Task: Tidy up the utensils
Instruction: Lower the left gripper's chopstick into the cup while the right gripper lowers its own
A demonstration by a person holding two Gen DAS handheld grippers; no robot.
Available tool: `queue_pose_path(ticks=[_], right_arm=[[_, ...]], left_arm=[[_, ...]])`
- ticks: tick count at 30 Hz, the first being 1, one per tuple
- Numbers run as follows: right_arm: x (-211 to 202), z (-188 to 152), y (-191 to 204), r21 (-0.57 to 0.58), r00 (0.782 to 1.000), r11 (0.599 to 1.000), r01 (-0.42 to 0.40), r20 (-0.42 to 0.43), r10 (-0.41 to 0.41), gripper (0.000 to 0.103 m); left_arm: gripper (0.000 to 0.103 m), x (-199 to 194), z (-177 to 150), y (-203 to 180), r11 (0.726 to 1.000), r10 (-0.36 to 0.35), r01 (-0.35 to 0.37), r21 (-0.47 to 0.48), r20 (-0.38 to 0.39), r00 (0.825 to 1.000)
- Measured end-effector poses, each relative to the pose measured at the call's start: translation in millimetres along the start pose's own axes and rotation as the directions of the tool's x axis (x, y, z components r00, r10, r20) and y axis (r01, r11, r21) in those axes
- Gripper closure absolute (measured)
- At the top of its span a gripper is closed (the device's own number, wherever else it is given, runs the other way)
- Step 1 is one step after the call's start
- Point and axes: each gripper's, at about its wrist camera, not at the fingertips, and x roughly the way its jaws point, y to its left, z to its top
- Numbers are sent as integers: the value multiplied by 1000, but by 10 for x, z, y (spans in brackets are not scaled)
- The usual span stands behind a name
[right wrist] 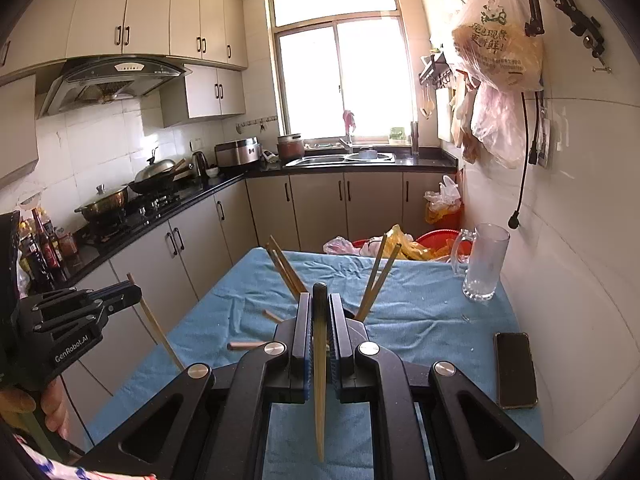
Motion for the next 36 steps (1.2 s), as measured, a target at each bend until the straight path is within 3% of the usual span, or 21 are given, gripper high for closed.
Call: queue_pose_path(ticks=[8, 21, 28, 36], right_arm=[[37, 224, -33, 2, 1000, 1000, -1, 21, 1, 95], [110, 813, -27, -15, 996, 1000, 16, 93, -15, 95], [275, 1049, -65, -13, 992, 1000, 25, 126, -23, 95], [531, 1104, -244, 39, 991, 999, 9, 134, -15, 95]], left_arm=[[98, -84, 327, 125, 999, -30, 31, -24, 30, 999], [98, -256, 1167, -121, 996, -92, 88, 29, 174, 981], [98, 41, 1468, -360, 991, -133, 129, 32, 162, 978], [98, 594, 1570, -525, 979, -202, 205, -20, 102, 974]])
